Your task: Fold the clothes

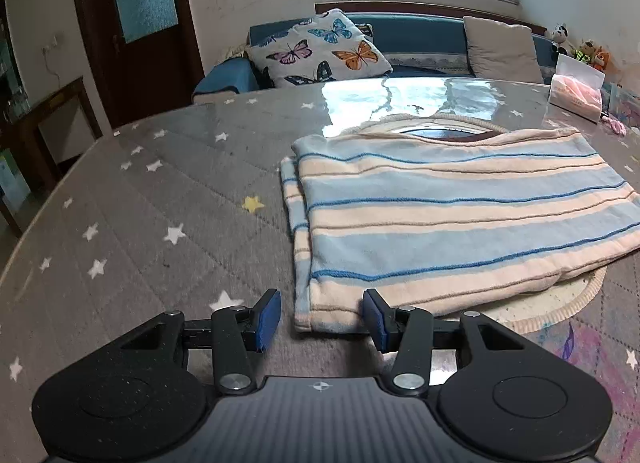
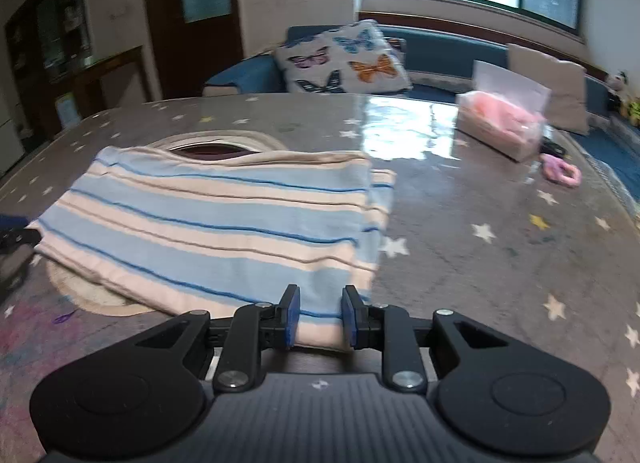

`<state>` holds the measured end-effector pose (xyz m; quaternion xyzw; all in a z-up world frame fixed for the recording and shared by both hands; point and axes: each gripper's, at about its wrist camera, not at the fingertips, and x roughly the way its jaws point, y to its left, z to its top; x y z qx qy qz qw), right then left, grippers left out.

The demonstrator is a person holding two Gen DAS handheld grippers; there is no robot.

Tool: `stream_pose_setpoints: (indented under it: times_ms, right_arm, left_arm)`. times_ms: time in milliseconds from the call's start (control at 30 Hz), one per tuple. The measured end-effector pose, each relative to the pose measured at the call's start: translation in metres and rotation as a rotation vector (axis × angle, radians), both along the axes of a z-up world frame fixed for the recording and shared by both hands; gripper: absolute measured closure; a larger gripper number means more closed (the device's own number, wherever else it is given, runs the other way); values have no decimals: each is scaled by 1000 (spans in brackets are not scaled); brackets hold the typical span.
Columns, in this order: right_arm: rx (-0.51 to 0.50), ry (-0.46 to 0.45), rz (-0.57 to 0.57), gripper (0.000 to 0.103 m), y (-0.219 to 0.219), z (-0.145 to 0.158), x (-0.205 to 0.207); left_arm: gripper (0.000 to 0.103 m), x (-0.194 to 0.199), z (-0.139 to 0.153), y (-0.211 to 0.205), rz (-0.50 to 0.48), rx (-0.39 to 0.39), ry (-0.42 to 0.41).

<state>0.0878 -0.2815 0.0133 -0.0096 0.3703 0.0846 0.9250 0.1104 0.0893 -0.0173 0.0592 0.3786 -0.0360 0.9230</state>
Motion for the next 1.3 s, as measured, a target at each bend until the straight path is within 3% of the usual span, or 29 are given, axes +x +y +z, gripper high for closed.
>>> stream_pose_setpoints:
  times_ms: [33, 167, 233, 300, 400, 733, 800, 1100, 1300]
  right_arm:
    - [1, 2, -15, 68, -3, -1, 0]
    - [31, 25, -37, 68, -10, -7, 0]
    - [69, 46, -44, 70, -14, -11, 2]
    - [98, 62, -58, 80, -17, -16, 4]
    - [112, 58, -70, 93, -18, -17, 3]
    - [16, 78, -55, 95, -20, -8, -19]
    - [-3, 90, -43, 95, -21, -8, -25]
    - [-11, -12, -7, 91, -14, 21, -26]
    - [9, 19, 4, 91, -6, 2, -9]
  left_arm:
    - [55, 0, -1, 0, 0, -12, 8]
    - [63, -1, -2, 3, -2, -53, 15]
    - [72, -2, -2, 3, 0, -52, 11]
    - [83, -3, -1, 3, -1, -62, 10]
    - [87, -8, 1, 2, -4, -64, 5]
    - [88, -57, 9, -4, -89, -84, 38]
    - [84, -61, 11, -3, -98, -86, 48]
    - [81, -58, 37, 1, -70, -52, -34]
    - [81, -41, 40, -7, -74, -59, -60]
